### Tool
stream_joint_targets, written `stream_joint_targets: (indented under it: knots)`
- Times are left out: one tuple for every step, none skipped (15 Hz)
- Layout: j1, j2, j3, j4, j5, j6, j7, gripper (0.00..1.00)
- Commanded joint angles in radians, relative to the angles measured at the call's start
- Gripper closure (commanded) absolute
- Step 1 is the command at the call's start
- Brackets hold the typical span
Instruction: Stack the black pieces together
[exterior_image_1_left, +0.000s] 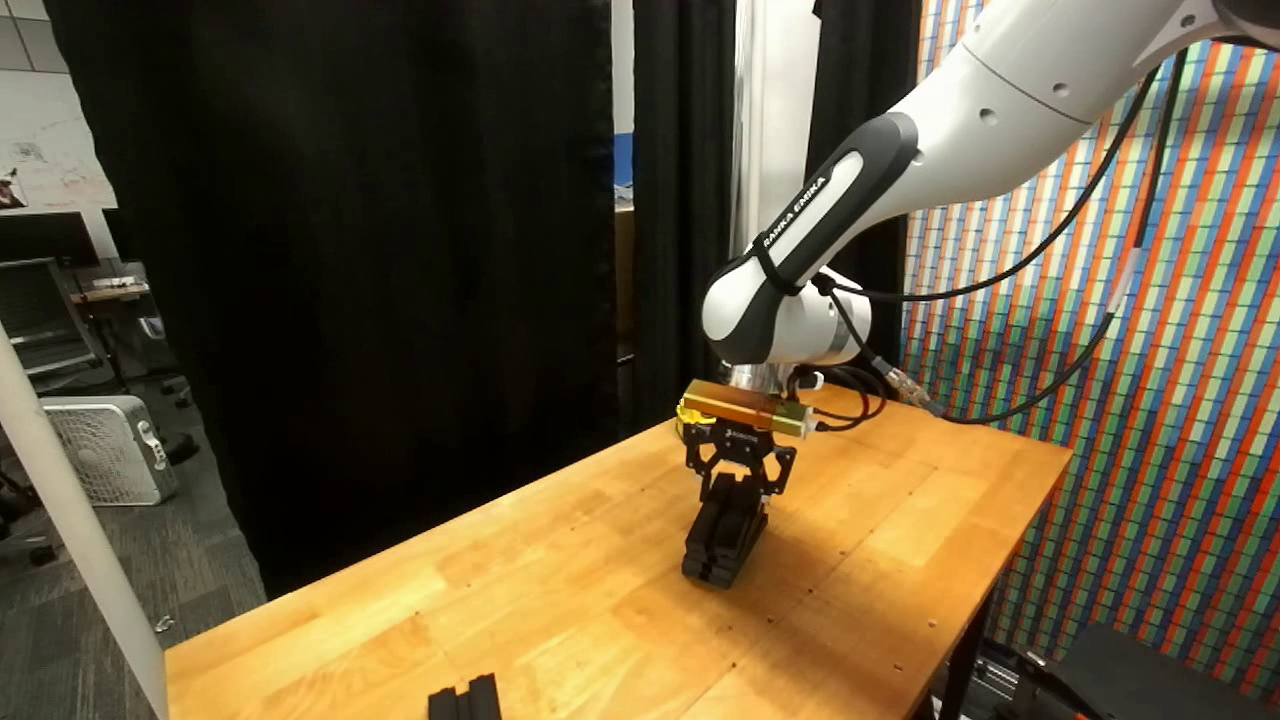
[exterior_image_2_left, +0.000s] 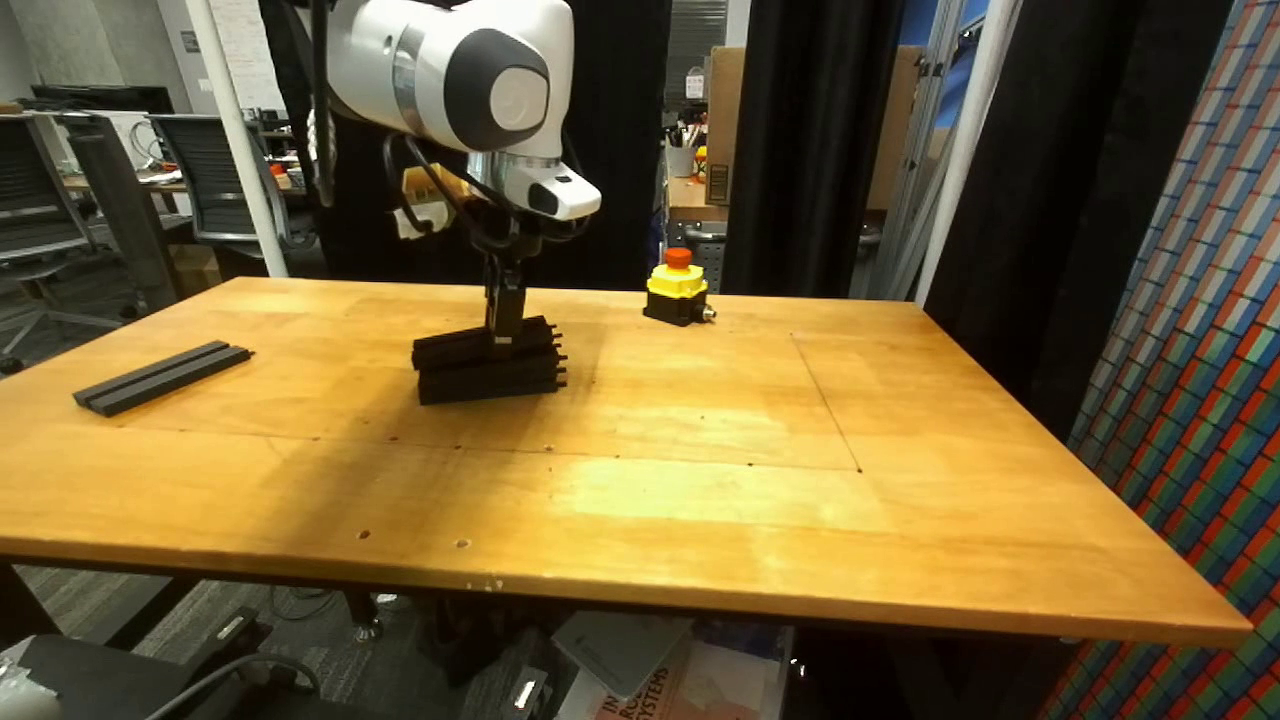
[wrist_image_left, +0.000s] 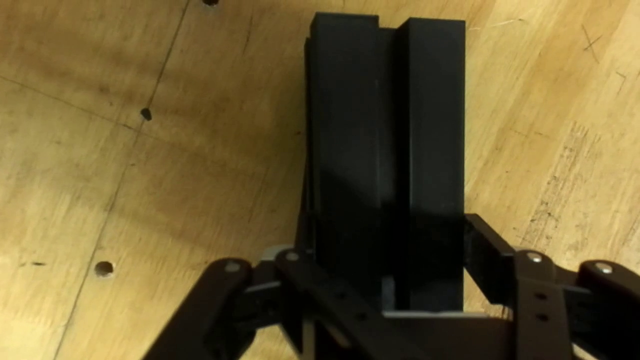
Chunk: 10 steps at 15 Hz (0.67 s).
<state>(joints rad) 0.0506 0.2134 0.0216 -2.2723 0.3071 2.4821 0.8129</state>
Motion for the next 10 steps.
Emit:
stream_joint_targets:
  knots:
    - [-0.006,-0.002,0.001,0.003,0.036,0.013,-0.038,0.53]
    - [-0.006,-0.002,0.000,0.003,0.036,0.012,-0.037,0.53]
    - [-0.006,-0.002,0.000,0.002,0.038,0.010,-0.036,0.25]
    - [-0.007,-0.004,0.000,0.002,0.040,0.010,-0.036,0.06]
    - [-0.007,-0.004,0.000,0.001,0.042,0.009,-0.035,0.06]
    - [-0.007,-0.005,-0.001,0.000,0.044,0.009,-0.033,0.05]
    - [-0.008,-0.006,-0.001,-0.001,0.047,0.008,-0.033,0.01]
    - [-0.008,-0.007,0.000,-0.002,0.050,0.008,-0.033,0.00]
    - [-0.007,-0.008,0.000,-0.003,0.053,0.007,-0.033,0.00]
    - [-0.007,-0.009,0.000,-0.003,0.054,0.007,-0.032,0.00]
